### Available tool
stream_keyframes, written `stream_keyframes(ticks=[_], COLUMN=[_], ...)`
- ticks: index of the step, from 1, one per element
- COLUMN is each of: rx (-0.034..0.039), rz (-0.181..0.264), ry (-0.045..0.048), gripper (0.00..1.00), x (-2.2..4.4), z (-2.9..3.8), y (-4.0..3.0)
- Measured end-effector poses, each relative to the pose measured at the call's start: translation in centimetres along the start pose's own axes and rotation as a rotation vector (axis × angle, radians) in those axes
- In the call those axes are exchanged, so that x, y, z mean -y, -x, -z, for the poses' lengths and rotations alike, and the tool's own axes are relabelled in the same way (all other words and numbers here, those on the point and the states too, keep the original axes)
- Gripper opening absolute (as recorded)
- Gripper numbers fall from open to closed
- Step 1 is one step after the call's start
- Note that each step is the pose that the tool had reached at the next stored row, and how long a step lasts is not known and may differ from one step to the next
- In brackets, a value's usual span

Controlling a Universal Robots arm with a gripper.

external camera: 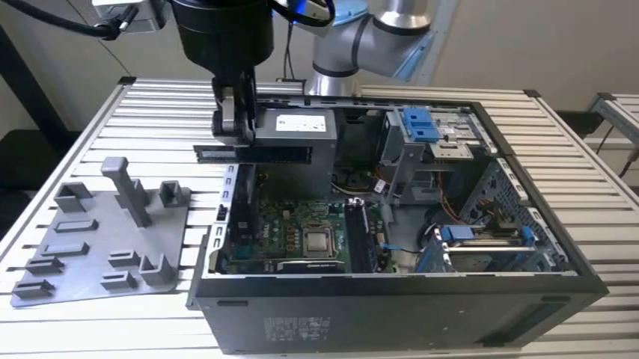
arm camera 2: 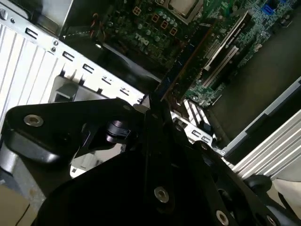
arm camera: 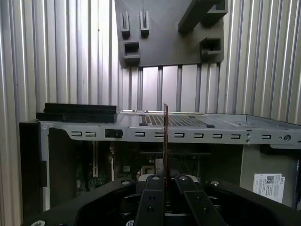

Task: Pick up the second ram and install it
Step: 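Pick up the second ram and move it above second insertion slot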

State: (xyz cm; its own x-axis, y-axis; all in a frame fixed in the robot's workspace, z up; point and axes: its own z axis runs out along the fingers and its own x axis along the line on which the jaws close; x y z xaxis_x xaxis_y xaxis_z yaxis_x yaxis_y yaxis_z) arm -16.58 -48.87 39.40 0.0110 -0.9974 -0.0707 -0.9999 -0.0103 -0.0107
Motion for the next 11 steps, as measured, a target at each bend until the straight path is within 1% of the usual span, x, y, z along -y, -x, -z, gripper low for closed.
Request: stream_keyframes(ticks=[11], rx=[0.0], rz=[-0.003], ry=[0.0006], gripper=[0.14], x=[3.13], z=[-0.05], y=[0.16])
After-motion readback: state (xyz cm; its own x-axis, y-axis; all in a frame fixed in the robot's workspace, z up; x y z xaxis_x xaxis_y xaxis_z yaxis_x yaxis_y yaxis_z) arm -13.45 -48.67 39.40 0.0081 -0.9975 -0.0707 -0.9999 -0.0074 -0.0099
